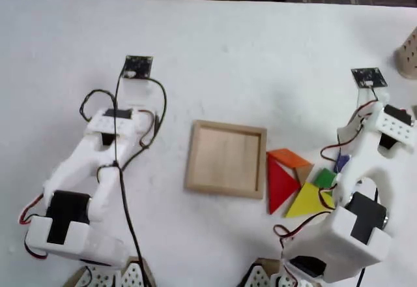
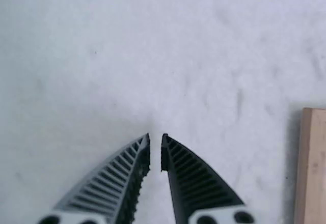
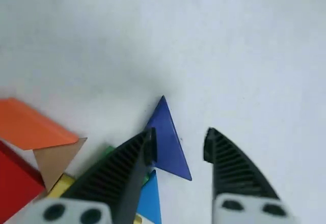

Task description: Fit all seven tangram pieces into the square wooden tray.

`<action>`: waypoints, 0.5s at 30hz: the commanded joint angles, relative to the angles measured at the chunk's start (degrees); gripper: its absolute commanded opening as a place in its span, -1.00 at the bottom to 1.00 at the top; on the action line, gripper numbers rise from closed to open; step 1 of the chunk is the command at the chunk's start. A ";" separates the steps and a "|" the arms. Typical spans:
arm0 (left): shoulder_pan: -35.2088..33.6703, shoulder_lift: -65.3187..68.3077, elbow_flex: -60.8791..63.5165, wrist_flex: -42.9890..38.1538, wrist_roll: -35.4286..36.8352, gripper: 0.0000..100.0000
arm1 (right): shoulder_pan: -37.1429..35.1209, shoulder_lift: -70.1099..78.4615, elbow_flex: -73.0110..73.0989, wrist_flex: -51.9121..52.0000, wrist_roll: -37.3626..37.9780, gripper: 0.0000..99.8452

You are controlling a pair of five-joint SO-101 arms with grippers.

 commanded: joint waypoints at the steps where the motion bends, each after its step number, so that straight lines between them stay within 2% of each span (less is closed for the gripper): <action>1: 0.31 -0.40 -2.90 0.26 -0.70 -0.86 | 1.01 -3.47 -3.78 4.70 0.88 -0.54; 7: 0.31 -0.40 -2.90 0.09 -0.70 -0.86 | 2.86 -3.47 -0.79 9.80 9.67 -0.56; 15: 0.31 -0.40 -2.81 0.09 -0.70 -0.86 | 6.64 -3.47 0.44 9.80 10.02 -0.56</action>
